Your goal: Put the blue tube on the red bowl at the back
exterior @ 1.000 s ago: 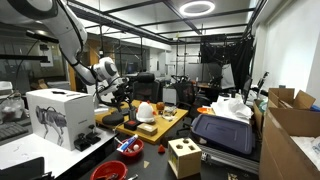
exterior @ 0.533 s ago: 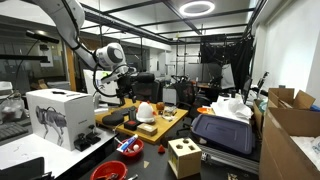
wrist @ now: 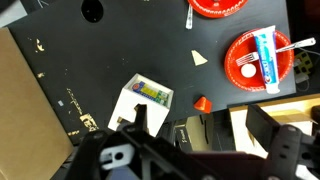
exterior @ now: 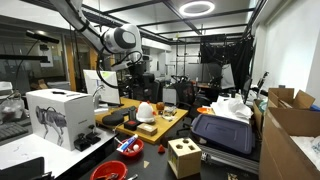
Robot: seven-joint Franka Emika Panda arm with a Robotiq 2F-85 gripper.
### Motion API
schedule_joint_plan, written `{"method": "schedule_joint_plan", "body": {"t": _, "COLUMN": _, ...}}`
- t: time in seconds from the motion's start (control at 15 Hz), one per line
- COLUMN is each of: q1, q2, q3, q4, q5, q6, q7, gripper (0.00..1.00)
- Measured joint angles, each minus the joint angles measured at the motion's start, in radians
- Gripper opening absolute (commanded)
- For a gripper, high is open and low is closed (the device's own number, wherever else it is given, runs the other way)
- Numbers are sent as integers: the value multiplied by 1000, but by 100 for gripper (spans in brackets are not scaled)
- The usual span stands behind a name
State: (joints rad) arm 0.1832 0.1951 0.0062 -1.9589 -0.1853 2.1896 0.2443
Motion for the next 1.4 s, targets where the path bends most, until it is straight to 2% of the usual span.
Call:
{"method": "schedule_joint_plan", "body": {"t": 0.27, "q1": -101, "q2": -147, "q3": -6, "q4": -81, "q5": 135, "q6": -79, "q7": -163, "gripper": 100}}
{"method": "schedule_joint_plan", "body": {"t": 0.47, "q1": -167, "q2": -268, "q3": -38, "q4": -135, "q5": 184, "q6": -155, "q7": -311, "gripper": 100}}
{"method": "schedule_joint_plan", "body": {"t": 0.67, "q1": -217, "q2": -362, "q3": -98, "q4": -162, "q5": 196, "q6": -238, "q7": -486, "gripper": 100}}
{"method": "schedule_joint_plan", "body": {"t": 1.0, "q1": -279, "q2": -449, "q3": -211, "q4": -170, "q5": 191, "q6": -368, "q7": -736, "gripper": 100}}
{"method": "schedule_joint_plan", "body": {"t": 1.2, "q1": -298, "q2": -485, "q3": -237, "q4": -195, "q5": 155, "q6": -402, "q7": -773, "gripper": 100}}
{"method": "schedule_joint_plan", "body": {"t": 1.4, "q1": -298, "q2": -518, "q3": -229, "q4": -248, "q5": 122, "q6": -408, "q7": -766, "gripper": 100}}
